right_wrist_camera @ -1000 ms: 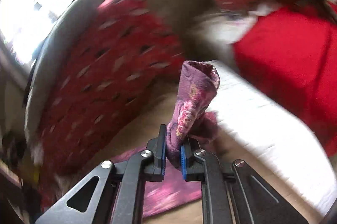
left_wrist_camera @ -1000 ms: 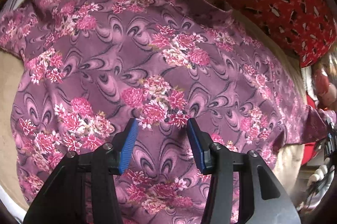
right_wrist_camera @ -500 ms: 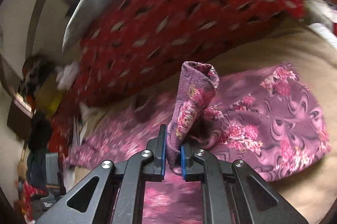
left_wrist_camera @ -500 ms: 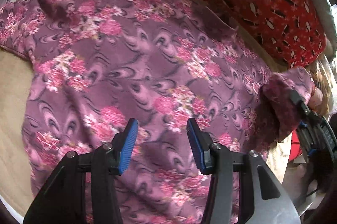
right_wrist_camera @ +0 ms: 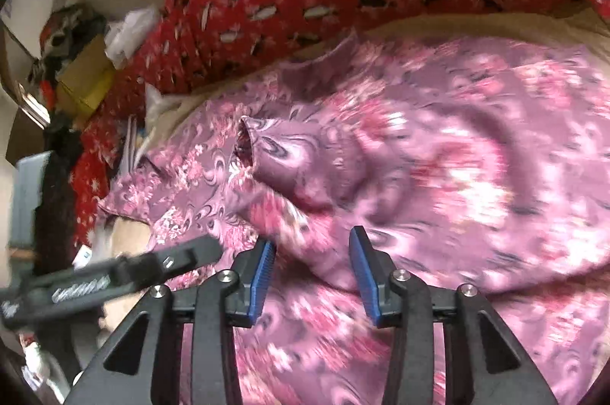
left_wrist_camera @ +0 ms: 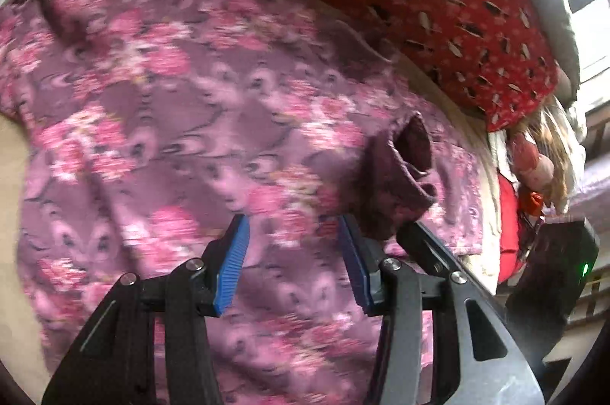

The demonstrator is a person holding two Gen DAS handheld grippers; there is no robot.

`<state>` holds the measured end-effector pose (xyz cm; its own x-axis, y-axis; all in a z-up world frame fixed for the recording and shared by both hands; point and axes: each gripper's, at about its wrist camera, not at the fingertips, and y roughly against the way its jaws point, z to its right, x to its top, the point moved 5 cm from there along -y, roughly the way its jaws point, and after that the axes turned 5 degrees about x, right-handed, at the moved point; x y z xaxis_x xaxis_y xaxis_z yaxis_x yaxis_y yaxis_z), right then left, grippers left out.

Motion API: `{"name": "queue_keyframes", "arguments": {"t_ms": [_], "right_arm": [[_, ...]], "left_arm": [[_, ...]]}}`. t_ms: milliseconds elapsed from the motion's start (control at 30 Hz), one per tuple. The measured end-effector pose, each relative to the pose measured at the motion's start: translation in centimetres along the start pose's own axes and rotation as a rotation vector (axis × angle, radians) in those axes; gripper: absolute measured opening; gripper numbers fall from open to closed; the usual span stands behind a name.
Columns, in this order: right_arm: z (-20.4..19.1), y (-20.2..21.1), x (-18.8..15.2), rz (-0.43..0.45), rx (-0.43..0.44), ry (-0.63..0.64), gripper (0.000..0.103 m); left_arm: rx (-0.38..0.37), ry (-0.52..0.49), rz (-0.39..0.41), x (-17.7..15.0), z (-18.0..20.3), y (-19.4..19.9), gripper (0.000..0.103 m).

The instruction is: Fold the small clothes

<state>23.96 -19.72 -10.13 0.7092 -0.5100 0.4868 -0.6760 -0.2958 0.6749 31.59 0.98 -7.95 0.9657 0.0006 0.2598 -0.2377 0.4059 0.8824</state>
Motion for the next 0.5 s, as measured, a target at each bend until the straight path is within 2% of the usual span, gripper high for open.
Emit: {"name": "queue_keyframes", "arguments": {"t_ms": [133,267,400,500], "right_arm": [[3.7,3.4,-0.2,0.031,-0.026,-0.076,0.046],[7.3,6.3,-0.9,0.067,-0.075,-0.118,0.046],[10.1,8.5,-0.8,0.127,-0.096,-0.197,0.046],[12.2,10.3,-0.6,0.166,-0.099,-0.253,0.046]], "left_arm": [[-0.016,-0.017,-0.031,0.1,3.9,-1.6,0.049],[0.073,-0.053,-0.039,0.8,6.9,-3.9,0.055],[0.084,0.082,-0.056,1.6,6.4,-4.8,0.055],[0.042,0.133,-0.066,1.5,6.2,-3.9,0.055]]}}
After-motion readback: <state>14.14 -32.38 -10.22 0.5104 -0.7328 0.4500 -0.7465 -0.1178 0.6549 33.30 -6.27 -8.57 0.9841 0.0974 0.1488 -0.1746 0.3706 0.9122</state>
